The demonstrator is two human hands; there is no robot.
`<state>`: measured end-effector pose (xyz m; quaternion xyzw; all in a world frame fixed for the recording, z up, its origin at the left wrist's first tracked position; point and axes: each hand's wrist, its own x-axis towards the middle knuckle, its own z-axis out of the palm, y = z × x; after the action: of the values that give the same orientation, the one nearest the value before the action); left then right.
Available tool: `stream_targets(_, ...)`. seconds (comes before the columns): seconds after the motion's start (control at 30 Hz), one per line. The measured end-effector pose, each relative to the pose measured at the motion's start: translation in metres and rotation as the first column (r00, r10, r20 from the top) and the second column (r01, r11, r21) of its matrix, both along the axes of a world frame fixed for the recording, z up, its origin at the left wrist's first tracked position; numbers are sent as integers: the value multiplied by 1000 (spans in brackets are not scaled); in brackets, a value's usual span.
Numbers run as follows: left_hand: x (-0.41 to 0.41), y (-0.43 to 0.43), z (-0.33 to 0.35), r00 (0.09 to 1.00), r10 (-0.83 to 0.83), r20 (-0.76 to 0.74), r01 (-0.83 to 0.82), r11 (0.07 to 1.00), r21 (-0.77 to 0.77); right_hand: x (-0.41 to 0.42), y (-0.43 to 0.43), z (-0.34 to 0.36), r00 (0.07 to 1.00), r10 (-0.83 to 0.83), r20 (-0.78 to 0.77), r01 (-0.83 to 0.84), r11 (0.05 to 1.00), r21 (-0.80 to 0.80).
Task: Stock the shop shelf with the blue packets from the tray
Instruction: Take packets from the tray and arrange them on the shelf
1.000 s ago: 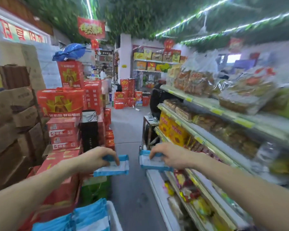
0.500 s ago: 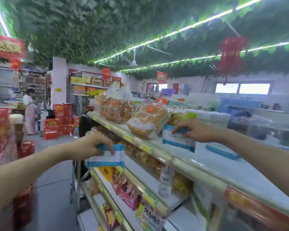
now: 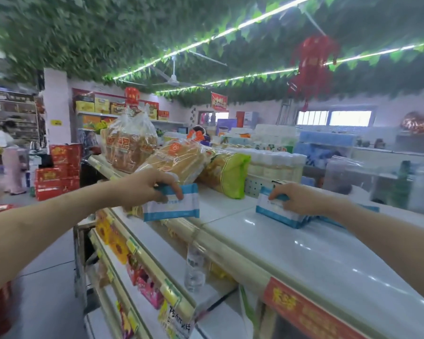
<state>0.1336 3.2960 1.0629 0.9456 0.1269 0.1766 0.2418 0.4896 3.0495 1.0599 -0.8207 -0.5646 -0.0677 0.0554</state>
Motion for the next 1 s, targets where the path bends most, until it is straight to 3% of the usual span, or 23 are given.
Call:
stream_targets(0.23, 65, 3, 14, 997, -75, -16, 75, 996, 50, 9, 6, -8, 992, -44, 117, 50, 997, -53)
stream_targets(0.37, 103, -4, 18, 985, -174, -8, 174, 985, -4, 11, 6, -14, 978, -65, 200, 86, 991, -98)
stream_targets(0.53, 159, -14, 11, 963, -266, -39, 268, 961, 64, 1, -6, -11, 977, -129, 172, 152, 980, -127)
stream_targets(0.7, 208, -26, -2, 939, -336, -74, 338, 941, 17, -1, -33, -7, 971, -164, 173, 170, 985, -18)
stream_targets(0.83, 239, -40, -7, 911, -395, -121, 410, 901, 141, 0, -65, -3, 964, -201, 174, 190, 979, 76)
stream_targets(1.0, 270, -48, -17, 888, -455, -70, 458, 858, 231, 0, -100, 0, 947, -250, 204, 231, 967, 110)
